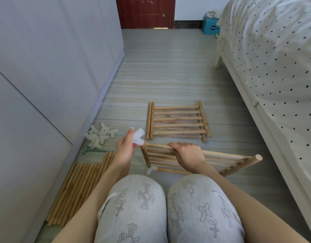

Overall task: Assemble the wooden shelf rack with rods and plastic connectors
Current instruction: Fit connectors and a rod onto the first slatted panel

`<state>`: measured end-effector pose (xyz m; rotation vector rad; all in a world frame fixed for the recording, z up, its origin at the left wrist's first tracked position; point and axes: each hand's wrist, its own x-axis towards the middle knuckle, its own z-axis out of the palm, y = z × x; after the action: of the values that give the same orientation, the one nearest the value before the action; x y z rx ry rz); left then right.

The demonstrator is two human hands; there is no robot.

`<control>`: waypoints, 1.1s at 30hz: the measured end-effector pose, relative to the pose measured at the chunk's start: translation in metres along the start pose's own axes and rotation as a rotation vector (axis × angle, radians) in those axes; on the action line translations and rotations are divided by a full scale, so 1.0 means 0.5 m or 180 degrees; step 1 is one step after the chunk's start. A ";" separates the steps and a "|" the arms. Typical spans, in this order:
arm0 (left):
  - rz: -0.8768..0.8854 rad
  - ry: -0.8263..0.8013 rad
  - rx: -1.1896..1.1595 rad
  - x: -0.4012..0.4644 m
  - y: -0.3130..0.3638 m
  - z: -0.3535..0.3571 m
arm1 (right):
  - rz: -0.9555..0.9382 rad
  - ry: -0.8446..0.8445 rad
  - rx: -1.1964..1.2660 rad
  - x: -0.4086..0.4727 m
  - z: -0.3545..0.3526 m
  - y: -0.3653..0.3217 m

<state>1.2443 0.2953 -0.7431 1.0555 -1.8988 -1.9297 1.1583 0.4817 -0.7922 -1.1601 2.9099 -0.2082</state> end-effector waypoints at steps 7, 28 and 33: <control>0.0071 -0.0168 0.0180 0.002 0.004 -0.003 | -0.0033 -0.0008 0.0055 -0.004 -0.001 -0.002; 0.0802 -0.0469 0.0167 0.001 -0.023 -0.004 | -0.0038 0.0026 0.0106 -0.005 -0.003 -0.002; 0.0856 -0.0433 0.0190 0.003 -0.021 0.001 | -0.0043 0.0028 0.0140 -0.005 -0.002 -0.002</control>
<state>1.2460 0.2961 -0.7534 0.6561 -2.0605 -1.8419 1.1607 0.4826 -0.7914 -1.1759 2.8901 -0.2765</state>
